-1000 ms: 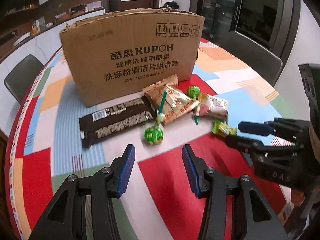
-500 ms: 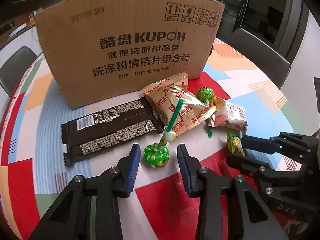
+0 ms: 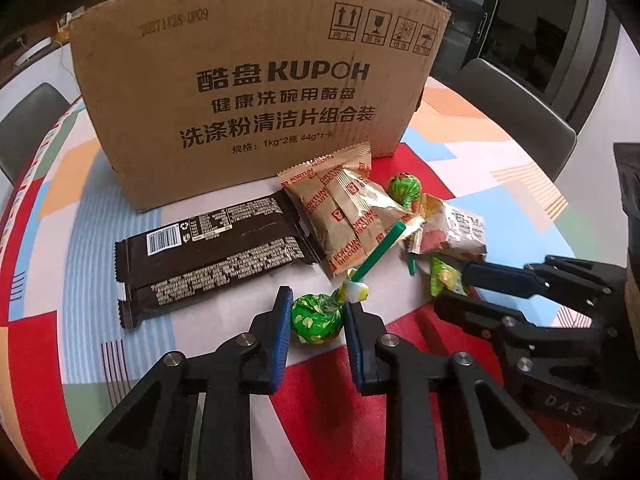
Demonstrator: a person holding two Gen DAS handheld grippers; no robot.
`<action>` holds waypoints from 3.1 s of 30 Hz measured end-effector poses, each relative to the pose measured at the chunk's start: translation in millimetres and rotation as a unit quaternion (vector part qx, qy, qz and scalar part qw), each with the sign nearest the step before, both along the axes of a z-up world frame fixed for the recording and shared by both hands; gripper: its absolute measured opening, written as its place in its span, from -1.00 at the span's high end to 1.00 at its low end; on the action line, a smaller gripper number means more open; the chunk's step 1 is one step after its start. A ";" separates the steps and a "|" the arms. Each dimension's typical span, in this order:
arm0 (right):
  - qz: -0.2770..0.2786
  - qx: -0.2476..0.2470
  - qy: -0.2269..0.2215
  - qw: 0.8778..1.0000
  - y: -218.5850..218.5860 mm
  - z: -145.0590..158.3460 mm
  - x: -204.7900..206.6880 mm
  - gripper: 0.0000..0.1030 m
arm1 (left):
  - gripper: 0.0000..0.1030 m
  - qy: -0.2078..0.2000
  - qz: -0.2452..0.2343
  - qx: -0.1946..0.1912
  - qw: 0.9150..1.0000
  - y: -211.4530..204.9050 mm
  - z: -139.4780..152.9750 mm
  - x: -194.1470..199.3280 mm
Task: Organize snacks
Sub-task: 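Grasp the green lollipop with the left tool while the right tool grasps the green-yellow candy, then carry the lollipop and green-yellow candy up over the cardboard box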
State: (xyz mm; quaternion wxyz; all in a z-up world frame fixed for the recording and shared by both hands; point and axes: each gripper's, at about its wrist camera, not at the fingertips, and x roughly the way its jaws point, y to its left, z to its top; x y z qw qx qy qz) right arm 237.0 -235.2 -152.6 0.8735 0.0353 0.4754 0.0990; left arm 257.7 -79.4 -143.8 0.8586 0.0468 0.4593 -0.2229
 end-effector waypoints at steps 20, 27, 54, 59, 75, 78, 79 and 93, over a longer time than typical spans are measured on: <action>0.021 -0.012 0.001 1.000 8.4 -0.4 7.6 0.58 | 0.51 -0.006 0.001 -0.015 1.000 3.6 15.7 -18.2; 0.022 -0.005 -0.019 1.000 11.7 16.4 -3.4 0.58 | 0.51 -0.028 0.003 -0.023 0.999 8.2 35.8 -33.4; 0.023 0.012 -0.150 0.988 26.4 120.9 -48.5 0.58 | 0.51 -0.166 0.025 -0.044 0.985 36.0 148.6 -84.8; 0.021 0.014 -0.174 0.984 26.0 138.7 -47.0 0.58 | 0.51 -0.193 0.029 -0.046 0.980 38.4 166.0 -85.0; 0.017 0.007 -0.238 0.971 27.3 189.9 -22.8 0.58 | 0.51 -0.214 0.046 -0.058 0.974 45.2 204.1 -45.6; 0.019 0.004 -0.237 0.971 27.8 192.3 -14.2 0.58 | 0.51 -0.213 0.048 -0.050 0.974 44.1 206.1 -36.4; 0.024 0.005 -0.234 0.972 28.5 192.8 -8.6 0.58 | 0.51 -0.213 0.048 -0.048 0.975 43.9 206.4 -34.5; 0.038 0.007 -0.212 0.977 35.6 189.4 53.2 0.58 | 0.51 -0.187 0.054 -0.033 0.980 43.5 197.7 30.0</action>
